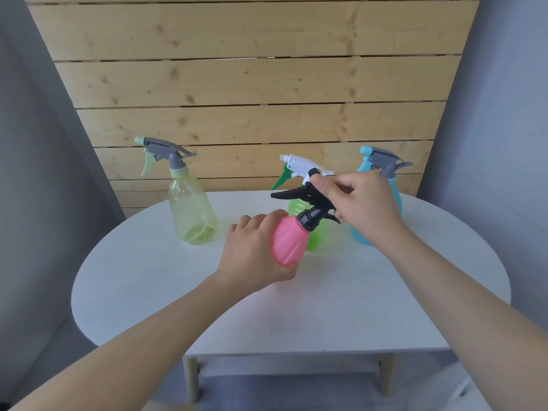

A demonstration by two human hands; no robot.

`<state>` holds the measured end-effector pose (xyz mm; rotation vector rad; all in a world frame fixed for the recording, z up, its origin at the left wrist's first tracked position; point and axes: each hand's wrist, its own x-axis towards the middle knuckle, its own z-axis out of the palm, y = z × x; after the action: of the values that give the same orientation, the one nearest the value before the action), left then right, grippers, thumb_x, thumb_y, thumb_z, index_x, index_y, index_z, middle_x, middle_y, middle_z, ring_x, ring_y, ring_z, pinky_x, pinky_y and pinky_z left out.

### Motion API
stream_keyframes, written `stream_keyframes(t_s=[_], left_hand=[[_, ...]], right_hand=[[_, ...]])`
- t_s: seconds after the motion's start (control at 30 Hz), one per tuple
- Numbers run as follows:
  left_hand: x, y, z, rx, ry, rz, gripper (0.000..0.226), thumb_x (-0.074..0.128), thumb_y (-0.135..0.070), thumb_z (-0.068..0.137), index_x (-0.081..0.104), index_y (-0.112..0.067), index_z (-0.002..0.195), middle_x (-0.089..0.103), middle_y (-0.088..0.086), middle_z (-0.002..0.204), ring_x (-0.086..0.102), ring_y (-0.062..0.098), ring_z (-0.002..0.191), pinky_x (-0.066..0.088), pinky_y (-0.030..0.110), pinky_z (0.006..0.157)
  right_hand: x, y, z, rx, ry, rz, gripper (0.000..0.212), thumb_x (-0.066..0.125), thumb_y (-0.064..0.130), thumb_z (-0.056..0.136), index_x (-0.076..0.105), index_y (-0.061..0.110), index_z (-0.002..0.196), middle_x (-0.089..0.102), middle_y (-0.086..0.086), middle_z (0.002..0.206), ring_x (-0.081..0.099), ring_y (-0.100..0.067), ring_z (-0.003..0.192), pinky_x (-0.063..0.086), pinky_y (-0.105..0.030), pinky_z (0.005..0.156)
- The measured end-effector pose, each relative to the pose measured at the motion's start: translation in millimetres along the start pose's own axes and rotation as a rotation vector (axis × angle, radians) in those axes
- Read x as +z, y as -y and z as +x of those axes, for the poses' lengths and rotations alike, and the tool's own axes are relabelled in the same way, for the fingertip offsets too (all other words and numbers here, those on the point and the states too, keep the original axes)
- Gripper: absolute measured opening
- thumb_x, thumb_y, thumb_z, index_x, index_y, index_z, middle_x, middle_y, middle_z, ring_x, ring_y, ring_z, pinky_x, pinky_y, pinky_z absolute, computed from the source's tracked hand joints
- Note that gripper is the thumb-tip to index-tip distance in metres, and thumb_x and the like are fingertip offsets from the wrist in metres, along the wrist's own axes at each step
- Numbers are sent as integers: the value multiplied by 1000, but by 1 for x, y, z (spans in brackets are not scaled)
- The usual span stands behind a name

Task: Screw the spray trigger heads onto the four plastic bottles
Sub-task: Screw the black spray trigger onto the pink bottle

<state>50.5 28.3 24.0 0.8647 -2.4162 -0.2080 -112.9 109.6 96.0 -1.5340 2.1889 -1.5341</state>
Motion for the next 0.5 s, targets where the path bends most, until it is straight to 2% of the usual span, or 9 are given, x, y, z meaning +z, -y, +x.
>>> stream_keyframes(t_s=[0.07,0.13,0.2,0.23,0.27,0.3,0.33,0.4,0.5], left_hand=[[0,1,-1,-3,4,7,81,72,-50,53,44,-31,126,62,-4,111,51,25,98,30,29,78],[0,3,-1,2,4,-6,80,71,-51,53,44,-31,125,62,-4,109,51,25,97,32,30,78],[-2,9,-1,0,-2,-20,80,71,-52,52,44,-31,124,60,-4,110,51,25,98,37,32,80],[-4,13,-1,-30,-16,-43,81,72,-52,52,44,-31,124,59,-4,111,51,24,98,39,34,81],[-6,18,-1,-87,-35,-96,81,73,-52,52,43,-31,124,58,-5,111,50,23,99,42,36,82],[-8,24,-1,-161,-54,-182,81,74,-51,52,41,-32,124,56,-6,110,51,22,98,45,37,79],[-9,30,-2,-239,-67,-290,80,74,-49,53,39,-35,123,54,-8,108,52,20,97,47,36,75],[-10,41,-1,-361,-78,-499,75,76,-43,58,36,-39,120,52,-11,107,54,18,95,46,29,65],[-8,55,8,-439,-78,-662,74,79,-31,66,34,-37,124,52,-8,110,55,19,99,45,26,63]], right_hand=[[4,-1,1,30,0,0,41,57,54,80,74,17,73,49,3,35,52,-24,46,47,-35,54],[7,1,1,36,-12,16,42,59,54,79,73,15,72,49,2,38,51,-21,46,47,-35,53],[10,2,1,16,13,58,38,61,52,78,72,16,77,57,1,50,54,-23,50,48,-34,56],[13,3,0,3,52,96,31,62,49,79,71,20,85,63,-1,63,58,-23,55,49,-34,60],[16,3,-2,-3,96,137,28,63,45,79,69,24,97,66,0,81,60,-21,61,50,-33,66],[20,3,-4,-3,129,165,34,64,42,79,64,27,110,64,4,95,61,-15,67,50,-30,70],[24,1,-5,-2,152,171,41,65,41,79,59,29,118,60,9,103,60,-7,71,48,-21,72],[33,1,-7,14,175,141,43,65,39,80,57,29,121,57,14,104,57,2,75,41,-11,70],[50,0,-10,67,250,132,38,59,35,85,57,25,122,62,11,108,57,1,78,42,-13,70]])
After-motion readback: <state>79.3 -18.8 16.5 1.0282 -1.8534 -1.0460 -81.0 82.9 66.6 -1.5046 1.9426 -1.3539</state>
